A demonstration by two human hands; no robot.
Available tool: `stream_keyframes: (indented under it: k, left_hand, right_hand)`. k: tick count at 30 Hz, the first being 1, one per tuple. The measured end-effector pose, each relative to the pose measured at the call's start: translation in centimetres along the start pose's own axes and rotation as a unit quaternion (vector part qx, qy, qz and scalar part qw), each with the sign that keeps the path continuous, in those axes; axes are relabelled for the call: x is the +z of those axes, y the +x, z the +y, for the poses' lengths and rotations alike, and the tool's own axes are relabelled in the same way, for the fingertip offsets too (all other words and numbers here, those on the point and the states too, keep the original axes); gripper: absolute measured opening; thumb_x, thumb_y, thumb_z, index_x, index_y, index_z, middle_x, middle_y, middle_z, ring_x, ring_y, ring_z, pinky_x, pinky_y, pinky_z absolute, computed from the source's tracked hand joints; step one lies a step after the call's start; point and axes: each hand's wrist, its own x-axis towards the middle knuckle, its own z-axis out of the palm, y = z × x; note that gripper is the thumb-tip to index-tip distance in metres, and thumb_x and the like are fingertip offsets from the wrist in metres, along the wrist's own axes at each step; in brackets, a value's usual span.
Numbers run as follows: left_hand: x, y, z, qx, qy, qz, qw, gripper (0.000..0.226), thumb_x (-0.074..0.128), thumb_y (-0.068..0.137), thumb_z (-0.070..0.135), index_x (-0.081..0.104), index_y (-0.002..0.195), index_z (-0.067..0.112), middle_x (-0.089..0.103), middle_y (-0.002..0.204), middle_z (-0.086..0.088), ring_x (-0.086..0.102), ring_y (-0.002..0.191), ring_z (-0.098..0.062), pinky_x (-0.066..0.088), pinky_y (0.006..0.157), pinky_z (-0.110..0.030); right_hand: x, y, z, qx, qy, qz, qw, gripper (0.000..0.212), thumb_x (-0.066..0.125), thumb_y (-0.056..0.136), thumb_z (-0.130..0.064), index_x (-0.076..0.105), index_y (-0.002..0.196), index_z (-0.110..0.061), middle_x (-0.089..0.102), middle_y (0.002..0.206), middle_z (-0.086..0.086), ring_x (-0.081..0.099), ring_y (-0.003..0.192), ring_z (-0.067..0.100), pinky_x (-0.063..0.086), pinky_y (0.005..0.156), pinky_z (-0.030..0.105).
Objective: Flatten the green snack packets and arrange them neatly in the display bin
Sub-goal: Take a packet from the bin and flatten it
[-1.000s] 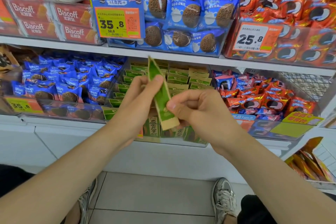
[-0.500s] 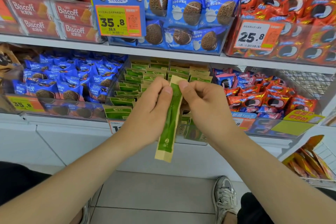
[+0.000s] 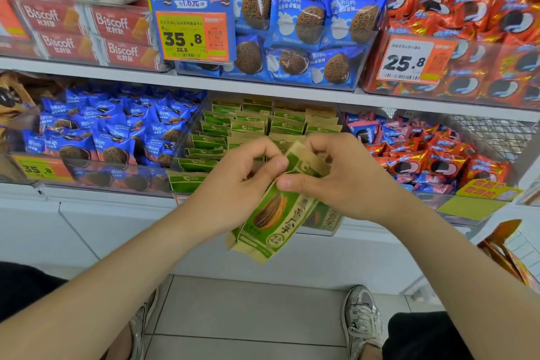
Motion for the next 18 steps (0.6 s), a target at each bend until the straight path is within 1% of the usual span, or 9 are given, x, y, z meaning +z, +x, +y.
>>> stream_keyframes:
  k: [2,4,6,8,10,12,15,16,18]
  left_hand:
    - [0.2,-0.4,-0.2,-0.02,0.029,-0.037,0.999,0.026,0.053,0.107,0.046,0.064,0.094,0.026,0.062,0.075,0.004,0.059,0.067,-0.012,0.047,0.064,-0.04]
    - [0.3,-0.6,-0.2,-0.065,0.038,-0.087,0.993,0.037,0.055,0.102,0.057,0.067,0.103,0.022,0.07,0.079,0.009,0.066,0.071,-0.006,0.052,0.067,-0.034]
    - [-0.1,-0.5,-0.3,-0.076,0.037,-0.131,0.988,0.036,0.061,0.103,0.053,0.071,0.108,0.019,0.079,0.092,0.002,0.076,0.085,-0.016,0.062,0.078,-0.048]
    - [-0.7,-0.3,0.0,-0.062,0.039,-0.145,0.987,0.029,0.061,0.105,0.044,0.075,0.1,0.018,0.079,0.092,-0.004,0.077,0.087,-0.026,0.061,0.081,-0.06]
    - [-1.1,0.0,0.3,-0.067,0.012,-0.133,0.989,0.024,0.061,0.108,0.031,0.077,0.095,0.018,0.079,0.087,-0.002,0.078,0.085,-0.024,0.063,0.082,-0.059]
    - [-1.3,0.5,0.4,-0.079,-0.041,-0.09,0.992,0.018,0.063,0.106,0.02,0.08,0.104,0.016,0.081,0.091,-0.003,0.08,0.088,-0.026,0.065,0.082,-0.056]
    - [-1.0,1.3,0.7,-0.085,-0.14,-0.001,0.986,0.023,0.066,0.1,0.015,0.078,0.12,0.012,0.082,0.103,-0.011,0.08,0.096,-0.029,0.066,0.085,-0.049]
    - [-0.8,1.6,0.8,-0.083,-0.152,0.022,0.985,0.024,0.068,0.099,0.015,0.078,0.12,0.011,0.082,0.104,-0.01,0.08,0.097,-0.026,0.066,0.086,-0.043]
    - [-0.5,2.2,1.0,-0.094,-0.167,0.044,0.98,0.022,0.072,0.097,0.018,0.08,0.116,0.009,0.082,0.102,-0.009,0.08,0.095,-0.025,0.066,0.083,-0.035]
  right_hand:
    - [-0.7,-0.1,0.9,0.012,0.011,-0.015,1.0,0.031,0.09,0.083,-0.032,0.063,0.074,-0.019,0.065,0.069,0.005,0.061,0.065,0.025,0.054,0.062,0.048]
    - [-1.3,-0.2,1.5,0.002,-0.021,-0.006,1.0,0.034,0.086,0.088,-0.028,0.058,0.074,-0.016,0.063,0.07,0.0,0.062,0.066,0.022,0.054,0.061,0.044]
    - [-1.6,-0.3,1.7,0.007,-0.047,0.019,0.999,0.028,0.082,0.092,-0.027,0.059,0.081,-0.015,0.066,0.075,-0.002,0.066,0.069,0.015,0.055,0.061,0.04]
    - [-1.9,-0.4,1.8,0.021,-0.05,0.051,0.997,0.023,0.081,0.092,-0.029,0.063,0.083,-0.018,0.068,0.076,-0.006,0.067,0.07,0.008,0.055,0.062,0.034]
    - [-2.2,-0.5,1.7,0.039,-0.003,0.05,0.998,0.017,0.084,0.089,-0.031,0.07,0.089,-0.02,0.076,0.082,-0.004,0.074,0.076,0.011,0.062,0.067,0.039]
    - [-2.4,-0.5,1.3,0.077,0.102,0.027,0.991,0.029,0.089,0.084,-0.024,0.073,0.106,-0.014,0.081,0.095,0.003,0.08,0.088,0.02,0.067,0.077,0.044]
    - [-2.3,-0.2,0.7,0.164,0.34,0.023,0.926,0.053,0.085,0.082,-0.007,0.062,0.13,-0.005,0.08,0.111,0.013,0.079,0.101,0.032,0.065,0.087,0.051]
    - [-2.2,-0.1,0.6,0.175,0.383,0.035,0.907,0.053,0.082,0.083,-0.007,0.061,0.131,-0.004,0.08,0.113,0.015,0.079,0.102,0.035,0.064,0.089,0.053]
    - [-2.1,0.2,0.3,0.174,0.372,0.08,0.908,0.04,0.079,0.087,-0.006,0.064,0.124,-0.001,0.081,0.107,0.014,0.08,0.097,0.034,0.065,0.087,0.053]
